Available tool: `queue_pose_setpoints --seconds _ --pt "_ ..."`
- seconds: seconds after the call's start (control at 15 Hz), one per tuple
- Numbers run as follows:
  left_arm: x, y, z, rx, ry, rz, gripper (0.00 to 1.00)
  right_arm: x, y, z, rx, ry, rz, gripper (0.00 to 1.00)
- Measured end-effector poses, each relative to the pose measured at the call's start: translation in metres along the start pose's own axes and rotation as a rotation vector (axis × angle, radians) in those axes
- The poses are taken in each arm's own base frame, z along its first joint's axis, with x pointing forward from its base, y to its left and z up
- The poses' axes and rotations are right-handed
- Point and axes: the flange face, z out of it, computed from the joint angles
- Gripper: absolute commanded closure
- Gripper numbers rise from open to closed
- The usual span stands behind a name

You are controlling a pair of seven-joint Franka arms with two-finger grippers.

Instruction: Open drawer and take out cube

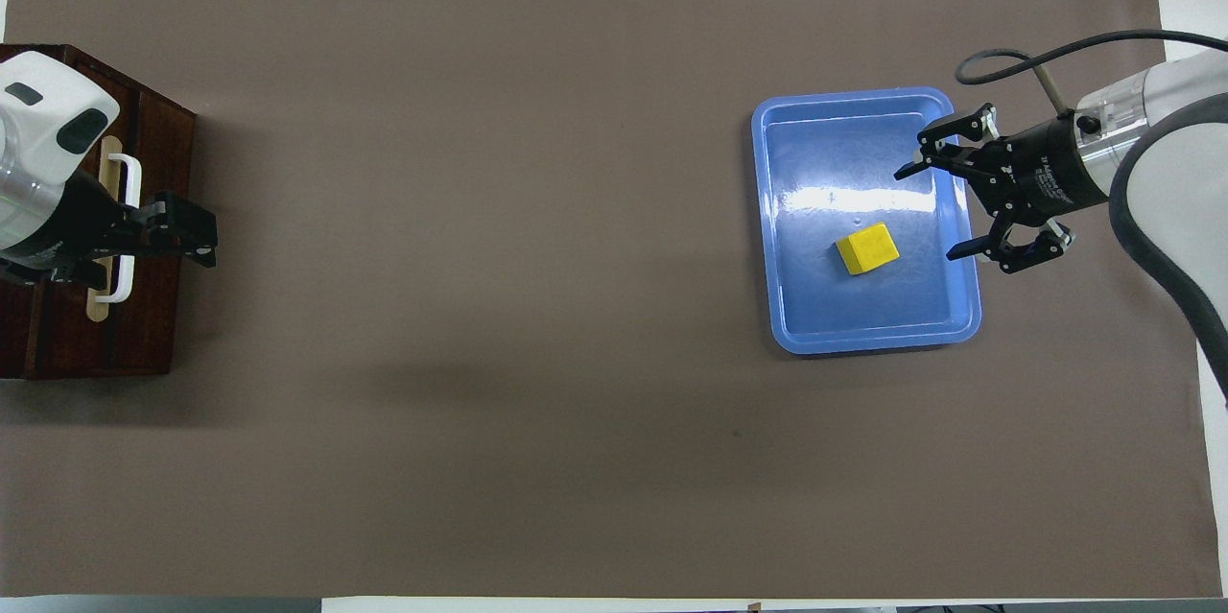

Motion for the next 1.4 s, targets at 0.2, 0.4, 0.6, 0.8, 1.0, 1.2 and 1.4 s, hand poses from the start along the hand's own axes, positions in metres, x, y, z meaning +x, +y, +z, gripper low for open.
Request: queue_pose_setpoints --seconds 0.2,0.4,0.6,0.8,1.0,1.2,1.4 --pt "-0.022 0.012 -0.014 0.011 0.011 0.055 0.00 -0.028 -0.005 -0.019 -0.104 0.102 -0.270 0.00" --pt "-0.020 0.008 -0.009 0.012 -0.004 0.109 0.00 -0.038 0.000 -0.038 -0.196 0.182 -0.556 0.00" --pt "-0.015 0.000 -0.010 0.006 -0.007 0.132 0.00 -0.035 0.006 -0.052 -0.244 0.208 -0.730 0.00" --pt "-0.016 -0.001 -0.019 0.005 -0.008 0.140 0.00 -0.037 0.014 -0.076 -0.302 0.202 -0.820 0.00" --pt "-0.019 -0.008 -0.027 -0.007 0.000 0.133 0.00 -0.037 0.019 -0.091 -0.373 0.217 -0.899 0.00" --pt "-0.019 -0.005 -0.041 -0.031 0.075 0.139 0.00 -0.030 0.025 -0.092 -0.382 0.206 -0.900 0.00" --pt "-0.015 -0.004 -0.046 -0.042 0.123 0.141 0.00 -0.031 0.027 -0.091 -0.390 0.187 -0.894 0.00"
